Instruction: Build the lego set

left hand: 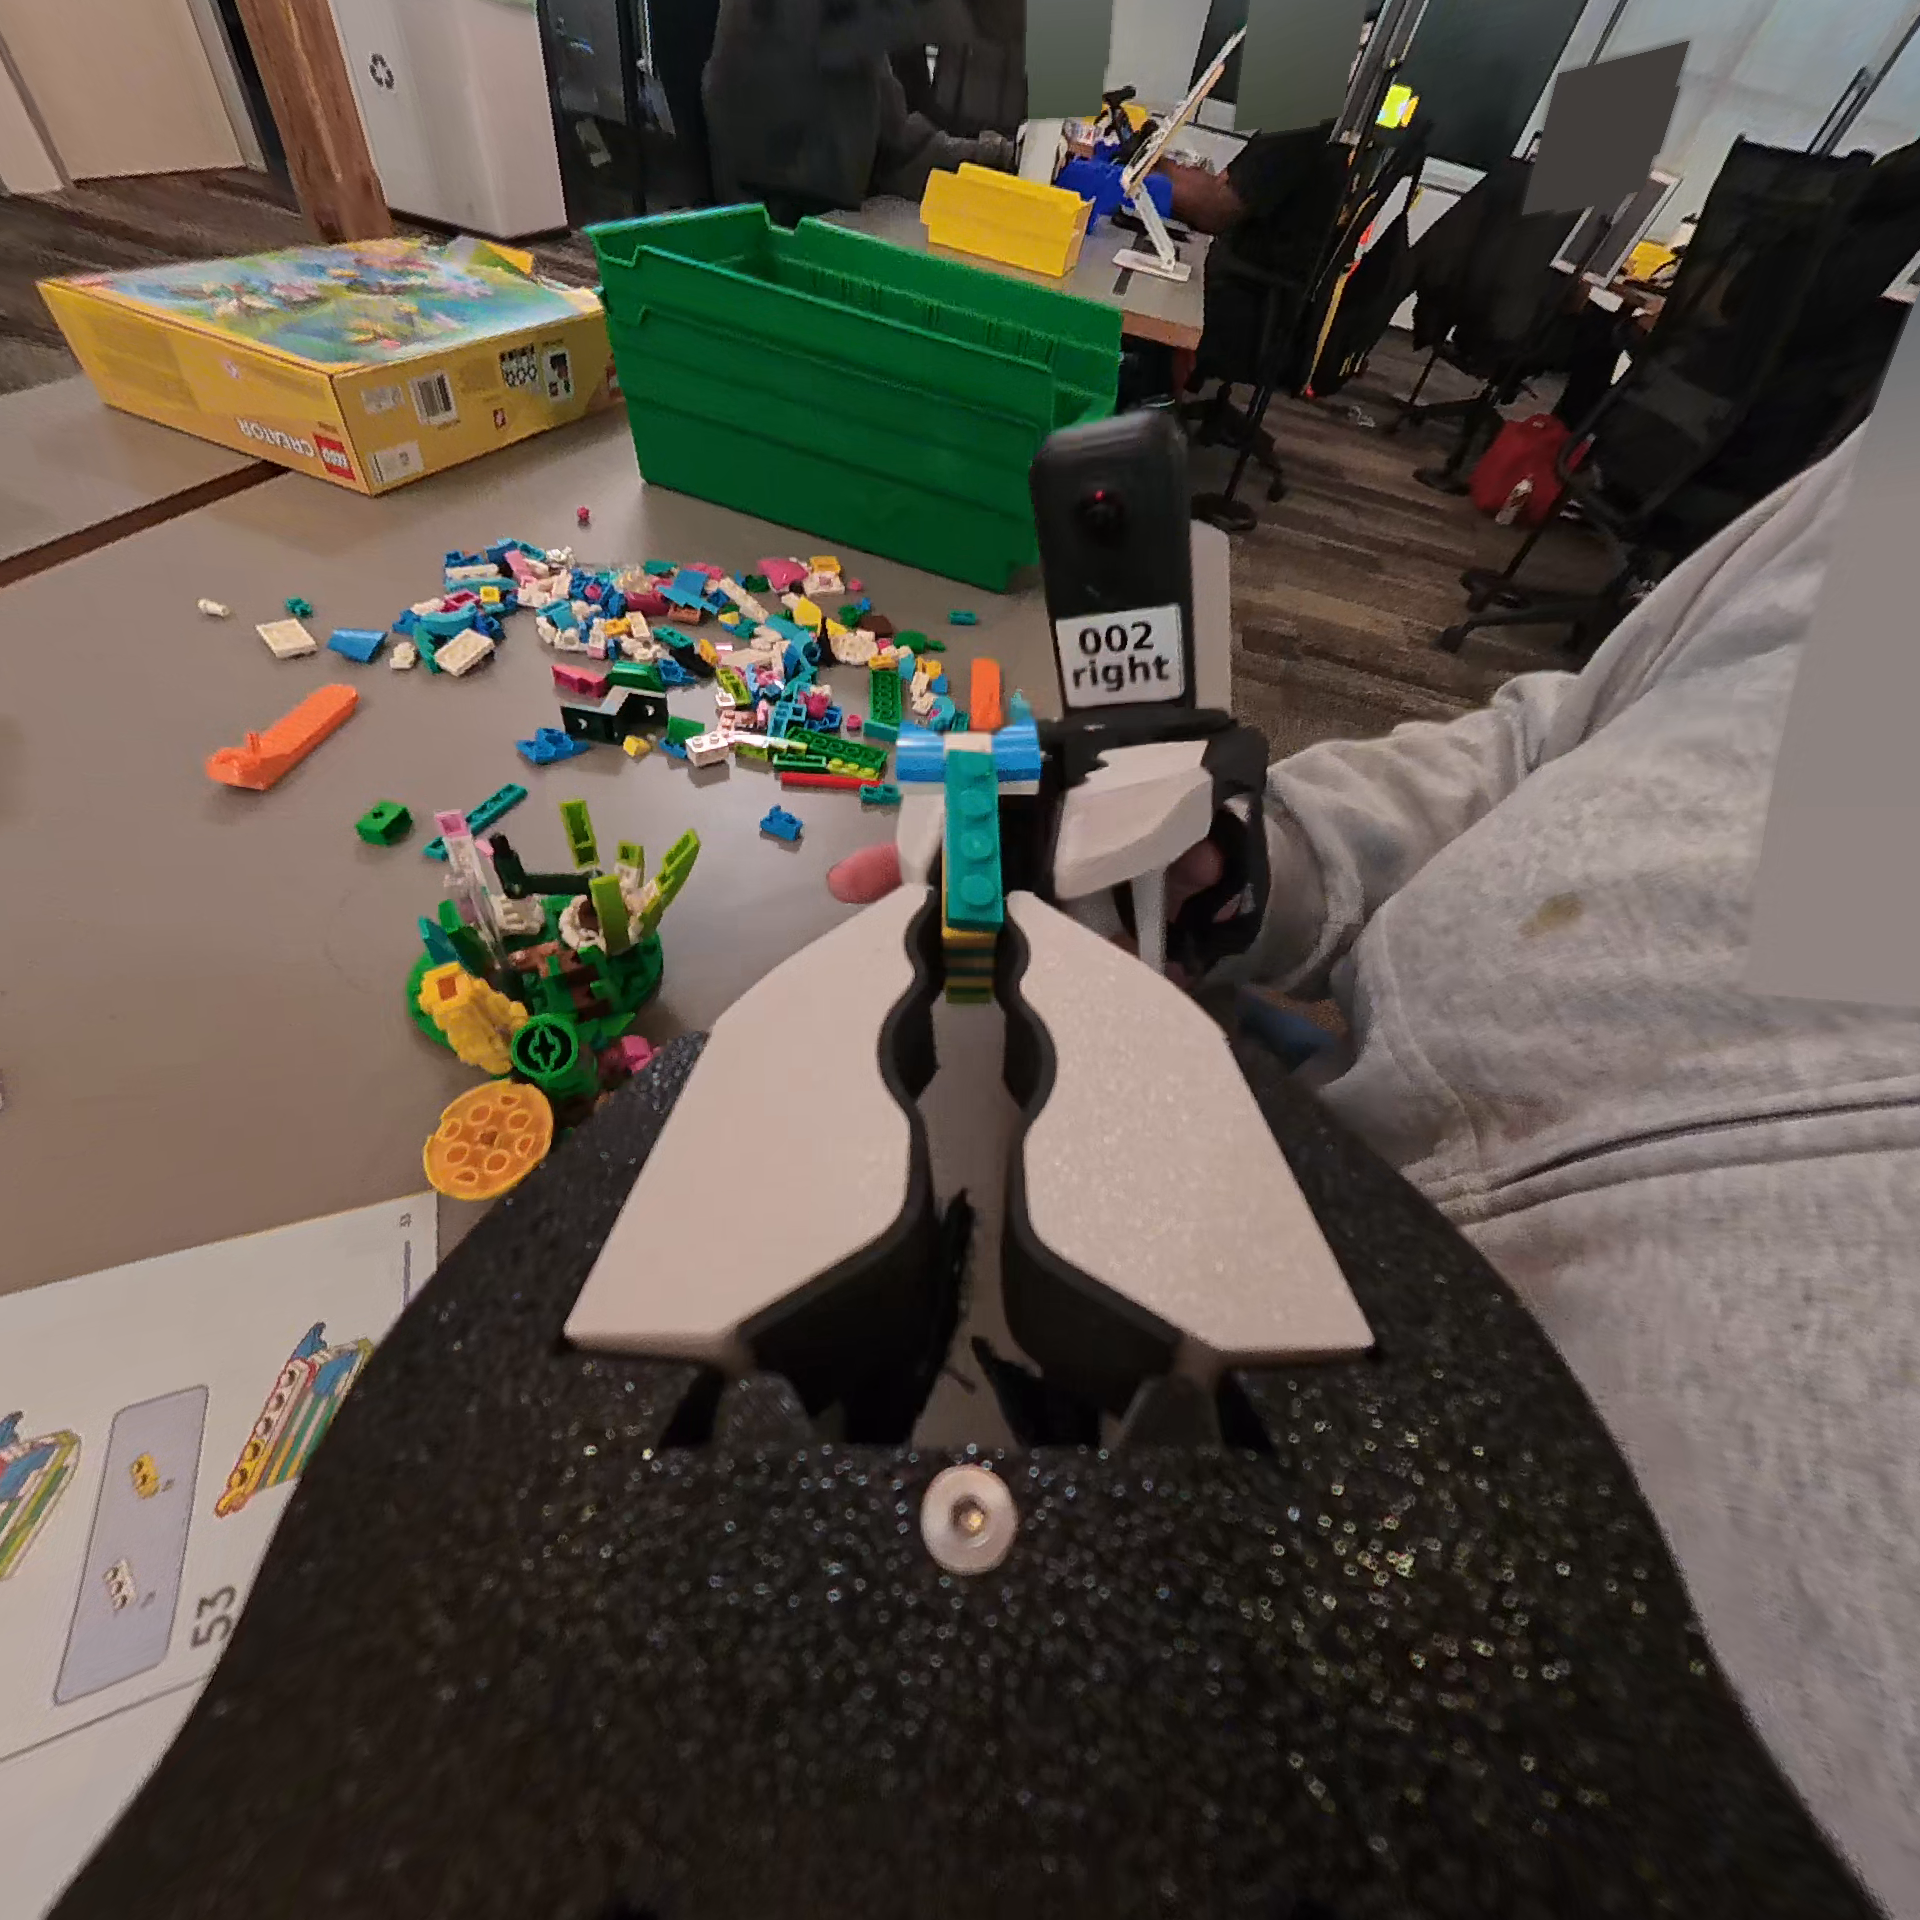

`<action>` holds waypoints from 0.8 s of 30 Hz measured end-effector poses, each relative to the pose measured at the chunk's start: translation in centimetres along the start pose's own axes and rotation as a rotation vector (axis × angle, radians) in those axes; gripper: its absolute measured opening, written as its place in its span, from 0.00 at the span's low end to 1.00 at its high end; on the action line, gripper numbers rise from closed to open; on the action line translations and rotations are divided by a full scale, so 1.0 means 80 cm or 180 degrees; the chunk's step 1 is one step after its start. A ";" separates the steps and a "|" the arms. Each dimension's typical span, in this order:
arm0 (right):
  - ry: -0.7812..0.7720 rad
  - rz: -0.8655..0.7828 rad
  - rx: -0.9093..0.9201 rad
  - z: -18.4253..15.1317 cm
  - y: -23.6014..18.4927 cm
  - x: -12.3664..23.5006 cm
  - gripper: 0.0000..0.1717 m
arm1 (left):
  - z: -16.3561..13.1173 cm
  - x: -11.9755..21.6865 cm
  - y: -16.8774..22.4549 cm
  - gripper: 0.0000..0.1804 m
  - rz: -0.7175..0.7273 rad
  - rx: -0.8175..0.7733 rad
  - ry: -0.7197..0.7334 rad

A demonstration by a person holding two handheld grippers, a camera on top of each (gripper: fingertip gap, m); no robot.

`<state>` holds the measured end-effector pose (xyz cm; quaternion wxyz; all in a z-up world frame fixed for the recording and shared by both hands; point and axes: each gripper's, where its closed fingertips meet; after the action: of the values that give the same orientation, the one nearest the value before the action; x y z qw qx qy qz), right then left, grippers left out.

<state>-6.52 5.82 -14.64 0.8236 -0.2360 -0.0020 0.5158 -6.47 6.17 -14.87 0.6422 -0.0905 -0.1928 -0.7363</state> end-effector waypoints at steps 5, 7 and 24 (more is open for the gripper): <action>0.0433 0.0134 -0.0045 0.023 -0.014 0.003 0.10 | 0.018 -0.002 0.010 0.05 -0.0079 -0.0052 0.0008; 0.0477 0.0143 -0.0045 0.025 -0.014 0.004 0.09 | 0.021 -0.004 0.012 0.05 -0.0098 -0.0065 -0.0003; 0.0903 0.0401 -0.0268 0.049 -0.022 0.019 0.05 | 0.041 -0.017 0.026 0.05 -0.0117 -0.0044 -0.0008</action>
<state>-5.28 8.03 -10.84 0.7710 -0.3405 0.1075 0.5274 -4.60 8.49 -12.03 0.6277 -0.0923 -0.1901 -0.7493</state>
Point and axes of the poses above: each gripper's, where its closed fingertips meet, x back along the fingers, z out of its top, y = z × x across the jaws, and after that the axes turned 7 degrees about -y, right-handed
